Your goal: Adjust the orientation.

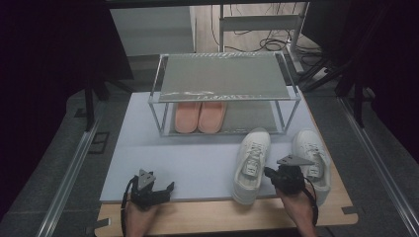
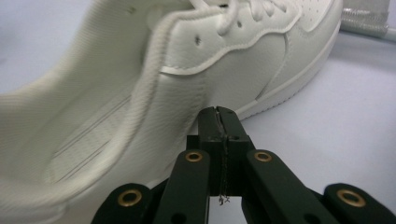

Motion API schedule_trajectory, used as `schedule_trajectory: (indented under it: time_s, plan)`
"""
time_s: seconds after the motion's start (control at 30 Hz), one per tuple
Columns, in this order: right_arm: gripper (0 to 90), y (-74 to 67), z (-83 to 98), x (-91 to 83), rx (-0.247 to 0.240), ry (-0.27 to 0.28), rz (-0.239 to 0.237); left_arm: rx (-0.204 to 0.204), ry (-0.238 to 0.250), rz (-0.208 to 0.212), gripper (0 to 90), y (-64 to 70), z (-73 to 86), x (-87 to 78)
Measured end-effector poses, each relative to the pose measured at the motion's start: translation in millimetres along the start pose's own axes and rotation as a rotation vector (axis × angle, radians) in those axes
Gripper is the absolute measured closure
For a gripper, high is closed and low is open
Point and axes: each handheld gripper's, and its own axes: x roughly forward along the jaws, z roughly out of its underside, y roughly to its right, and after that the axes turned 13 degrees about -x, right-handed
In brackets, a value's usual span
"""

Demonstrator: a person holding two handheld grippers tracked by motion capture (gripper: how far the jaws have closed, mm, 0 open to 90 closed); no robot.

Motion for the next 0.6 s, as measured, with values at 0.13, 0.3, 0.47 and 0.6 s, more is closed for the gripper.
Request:
schedule_trajectory:
  time_s: [0.13, 0.3, 0.47, 0.6]
  plan:
    - [89.4, -0.8, -0.2, -11.9, 0.003, 0.024, -0.029, 0.000, -0.001, -0.001, 10.6, 0.0, 0.0, -0.1]
    - [89.4, -4.3, -2.9, -26.7, -0.004, 0.055, -0.060, 0.000, 0.000, 0.000, 10.6, 0.0, 0.0, 0.0]
    - [89.4, -11.7, -9.1, -35.2, -0.026, 0.072, -0.085, 0.001, -0.001, -0.001, 10.6, 0.0, -0.1, -0.1]
    - [89.4, -19.8, -13.1, -27.4, -0.040, 0.073, -0.117, 0.000, 0.000, 0.000, 10.6, 0.0, 0.0, 0.0]
